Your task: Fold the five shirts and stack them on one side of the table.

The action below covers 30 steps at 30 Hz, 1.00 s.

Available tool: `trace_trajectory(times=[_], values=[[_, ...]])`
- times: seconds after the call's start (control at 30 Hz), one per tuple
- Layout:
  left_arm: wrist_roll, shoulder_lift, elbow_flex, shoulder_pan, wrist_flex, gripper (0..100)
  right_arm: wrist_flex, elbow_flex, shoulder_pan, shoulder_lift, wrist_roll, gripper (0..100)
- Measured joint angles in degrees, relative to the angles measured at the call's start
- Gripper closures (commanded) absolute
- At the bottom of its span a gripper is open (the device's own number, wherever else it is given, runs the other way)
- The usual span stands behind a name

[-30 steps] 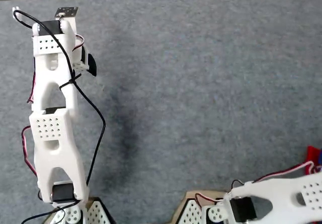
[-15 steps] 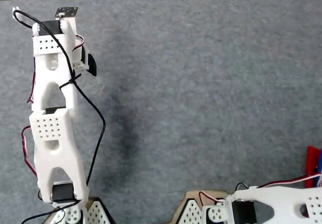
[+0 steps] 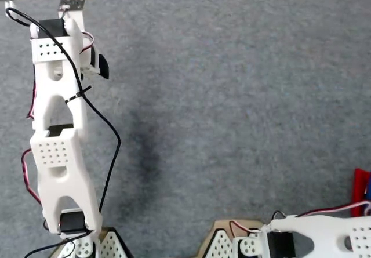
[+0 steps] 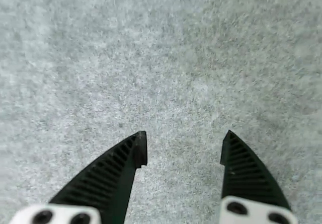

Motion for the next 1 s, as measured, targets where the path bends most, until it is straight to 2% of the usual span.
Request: trace_trajectory(times=[0.07, 0.17, 0.2, 0.3, 0.5, 0.63, 0.7, 0.83, 1.0], values=[[0.0, -2.0, 2.3, 0.0, 0.0, 75, 0.0, 0.0, -3.2, -3.1, 0.0, 76.0], [0.0, -5.4, 7.0, 0.0, 0.0, 75, 0.0, 0.6, -10.6, -8.2, -2.1, 97.7], [0.0, -6.8, 8.9, 0.0, 0.0, 75, 0.0, 1.6, -13.8, -10.0, -2.7, 99.6], [0.0, -12.0, 14.9, 0.0, 0.0, 80, 0.0, 6.4, -25.1, -15.0, -2.9, 97.4], [-0.4, -26.8, 29.3, 0.0, 0.0, 99, 0.0, 23.9, -50.3, -21.3, -7.2, 99.4], [-1.6, -38.4, 41.1, -0.4, 0.0, 98, 0.0, 37.0, -66.1, -26.7, -7.2, 99.4], [0.0, -44.3, 47.5, -1.5, -0.1, 98, 0.0, 43.4, -72.2, -31.9, -4.9, 99.3], [1.2, -57.5, 60.0, -6.0, -4.0, 98, 0.0, 56.6, -79.2, -45.8, 1.2, 99.2], [1.5, -76.7, 76.9, -9.6, -11.3, 98, 0.0, 76.1, -80.8, -64.2, 8.3, 99.2]])
